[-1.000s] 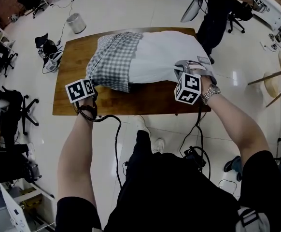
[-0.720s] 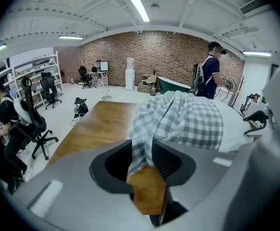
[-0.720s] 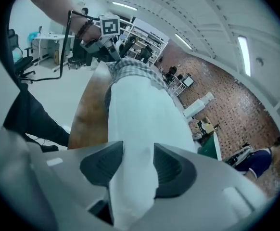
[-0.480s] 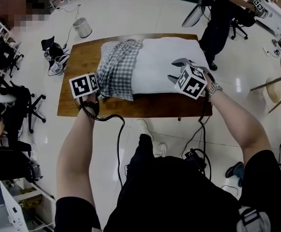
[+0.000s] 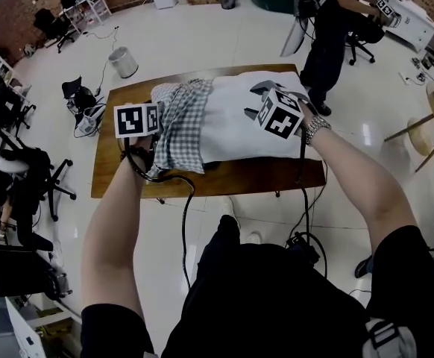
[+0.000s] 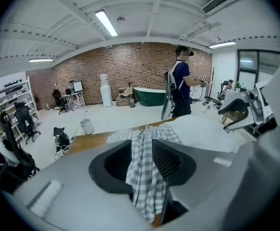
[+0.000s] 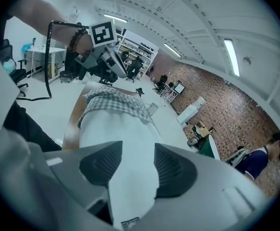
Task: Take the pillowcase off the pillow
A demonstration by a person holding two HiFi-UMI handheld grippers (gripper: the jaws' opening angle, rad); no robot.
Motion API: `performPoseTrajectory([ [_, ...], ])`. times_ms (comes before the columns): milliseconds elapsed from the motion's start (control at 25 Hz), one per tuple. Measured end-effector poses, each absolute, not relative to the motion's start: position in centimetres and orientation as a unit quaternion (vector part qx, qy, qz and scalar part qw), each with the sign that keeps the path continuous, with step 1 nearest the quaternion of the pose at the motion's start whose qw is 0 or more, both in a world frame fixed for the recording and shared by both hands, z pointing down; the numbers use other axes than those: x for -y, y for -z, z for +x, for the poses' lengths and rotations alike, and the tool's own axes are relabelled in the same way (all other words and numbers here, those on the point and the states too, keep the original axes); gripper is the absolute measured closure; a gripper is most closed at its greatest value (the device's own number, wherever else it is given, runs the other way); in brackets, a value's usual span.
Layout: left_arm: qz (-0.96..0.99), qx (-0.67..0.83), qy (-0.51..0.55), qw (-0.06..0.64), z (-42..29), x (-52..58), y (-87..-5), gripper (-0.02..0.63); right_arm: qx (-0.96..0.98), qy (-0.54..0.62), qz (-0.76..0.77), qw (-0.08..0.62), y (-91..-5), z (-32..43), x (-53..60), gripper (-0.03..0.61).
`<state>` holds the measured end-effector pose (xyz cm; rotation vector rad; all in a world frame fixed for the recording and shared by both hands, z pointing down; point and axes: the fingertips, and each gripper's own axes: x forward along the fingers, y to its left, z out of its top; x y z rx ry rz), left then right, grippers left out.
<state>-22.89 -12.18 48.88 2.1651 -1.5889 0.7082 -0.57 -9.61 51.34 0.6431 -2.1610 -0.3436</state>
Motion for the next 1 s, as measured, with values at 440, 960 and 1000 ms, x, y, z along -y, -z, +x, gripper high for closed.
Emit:
performPoseTrajectory([
  [440, 0.824, 0.434, -0.312, 0.188, -17.9, 19.0, -46.6, 0.449, 0.869, 0.105, 0.24, 0.42, -49.7, -3.6, 15.9, 0.353],
  [960, 0.827, 0.315, -0.381, 0.267, -17.6, 35.2, -48.7, 0.436, 0.877, 0.007, 0.171, 0.45, -50.1, -8.1, 31.9, 0.324],
  [1000, 0.825, 0.304, -0.387, 0.278, -17.1, 36.6, -49.1, 0.436, 0.878, -0.005, 0.163, 0.45, -50.2, -8.1, 33.3, 0.322],
])
